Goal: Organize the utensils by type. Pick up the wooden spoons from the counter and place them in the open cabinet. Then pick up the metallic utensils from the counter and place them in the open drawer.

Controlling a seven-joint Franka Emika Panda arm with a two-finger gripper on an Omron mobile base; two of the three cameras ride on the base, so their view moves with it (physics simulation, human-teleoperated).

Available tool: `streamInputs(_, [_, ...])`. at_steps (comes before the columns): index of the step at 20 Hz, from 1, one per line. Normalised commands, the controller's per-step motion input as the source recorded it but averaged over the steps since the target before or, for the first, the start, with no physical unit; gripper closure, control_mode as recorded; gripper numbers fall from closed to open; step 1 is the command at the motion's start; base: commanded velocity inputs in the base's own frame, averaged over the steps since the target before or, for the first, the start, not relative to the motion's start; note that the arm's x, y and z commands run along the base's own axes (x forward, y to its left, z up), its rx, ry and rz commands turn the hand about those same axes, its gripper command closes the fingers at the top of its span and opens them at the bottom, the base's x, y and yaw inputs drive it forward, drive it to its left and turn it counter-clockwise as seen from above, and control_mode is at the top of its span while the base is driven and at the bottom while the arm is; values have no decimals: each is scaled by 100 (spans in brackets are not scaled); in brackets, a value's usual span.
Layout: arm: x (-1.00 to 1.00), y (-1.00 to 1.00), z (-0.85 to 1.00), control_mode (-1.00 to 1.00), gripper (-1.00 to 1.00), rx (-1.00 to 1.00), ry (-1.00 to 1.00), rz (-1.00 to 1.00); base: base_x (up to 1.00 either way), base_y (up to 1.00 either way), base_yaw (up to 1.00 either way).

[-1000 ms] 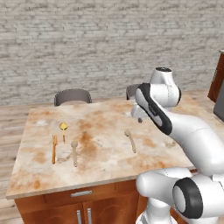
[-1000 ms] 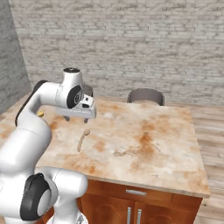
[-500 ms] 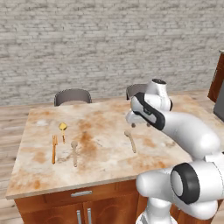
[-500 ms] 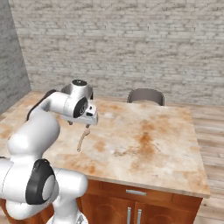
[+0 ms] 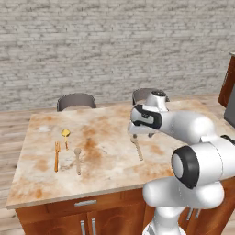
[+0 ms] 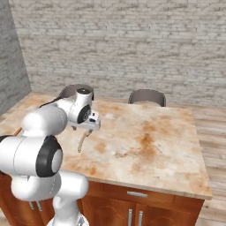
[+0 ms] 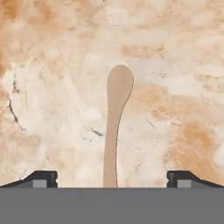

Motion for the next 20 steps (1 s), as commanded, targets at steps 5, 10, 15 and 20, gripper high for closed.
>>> streamInputs(5, [9, 0, -49, -100, -100, 0, 10, 0, 0, 0, 0])
streamInputs(10, [12, 3, -44, -100, -100, 0, 1, 0, 0, 0, 0])
streamInputs(15, [11, 9, -19, -100, -100, 0, 0, 0, 0, 0, 0])
streamInputs(20, [1, 11, -9, -100, -100, 0, 2, 0, 0, 0, 0])
